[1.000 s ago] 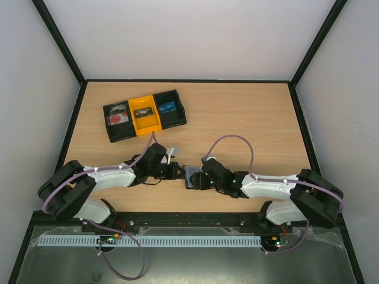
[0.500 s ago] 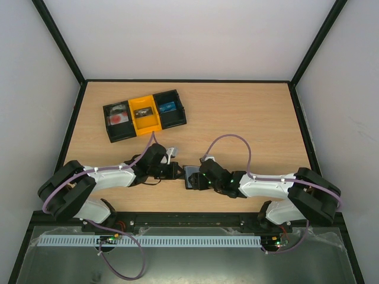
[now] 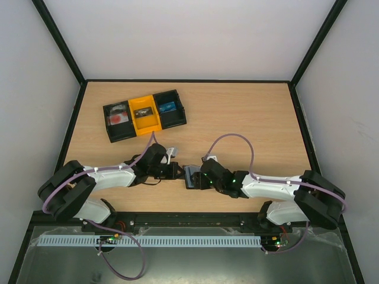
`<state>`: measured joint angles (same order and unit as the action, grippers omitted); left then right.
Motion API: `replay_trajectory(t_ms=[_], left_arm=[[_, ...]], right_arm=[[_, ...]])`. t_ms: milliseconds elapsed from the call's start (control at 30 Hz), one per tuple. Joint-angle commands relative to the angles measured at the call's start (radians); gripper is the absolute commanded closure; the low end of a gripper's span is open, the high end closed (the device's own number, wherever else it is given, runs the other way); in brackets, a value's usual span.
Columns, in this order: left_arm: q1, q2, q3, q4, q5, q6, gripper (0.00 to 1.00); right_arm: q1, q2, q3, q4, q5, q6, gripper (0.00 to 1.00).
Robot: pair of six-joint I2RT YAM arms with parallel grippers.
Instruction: Take the credit cards out of the card holder
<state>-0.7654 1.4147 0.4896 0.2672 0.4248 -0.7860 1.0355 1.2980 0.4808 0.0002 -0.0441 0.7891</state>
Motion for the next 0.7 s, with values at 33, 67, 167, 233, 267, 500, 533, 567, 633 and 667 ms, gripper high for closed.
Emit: replay_trajectory(t_ms=[33,67,167,233,267,500,533,567,633,667], left_arm=[[-0.002,-0.020,-0.004,0.001,-0.002,0.011,0.97],[-0.003,-0.020,-0.004,0.002,-0.002,0.011,0.97],[-0.002,-0.020,-0.003,0.003,0.000,0.011,0.97],[-0.002,-0.021,-0.005,0.002,0.001,0.011,0.97],[-0.003,-0.021,-0.005,0.002,-0.001,0.011,0.97],[-0.003,-0.008,0.000,-0.017,-0.020,0.026,0.97],[-0.003,-0.007,0.002,-0.022,-0.021,0.028,0.97],[-0.002,-0.006,0.005,-0.027,-0.025,0.031,0.97],[-0.003,-0.003,0.010,-0.039,-0.031,0.039,0.97],[-0.003,-0.003,0.012,-0.043,-0.034,0.041,0.97]], right_arm=[[0.005,-0.040,0.027,-0.055,0.045,-0.010,0.28],[0.005,-0.038,0.027,-0.056,0.046,-0.011,0.29],[0.005,-0.033,0.025,-0.058,0.048,-0.011,0.30],[0.005,-0.034,0.025,-0.062,0.055,-0.009,0.32],[0.006,-0.036,0.026,-0.070,0.063,-0.008,0.33],[0.006,-0.076,0.037,-0.149,0.146,-0.008,0.40],[0.006,-0.084,0.037,-0.159,0.155,-0.007,0.41],[0.005,-0.089,0.036,-0.170,0.165,-0.005,0.41],[0.006,-0.100,0.034,-0.200,0.193,0.002,0.43],[0.006,-0.105,0.033,-0.213,0.217,0.005,0.44]])
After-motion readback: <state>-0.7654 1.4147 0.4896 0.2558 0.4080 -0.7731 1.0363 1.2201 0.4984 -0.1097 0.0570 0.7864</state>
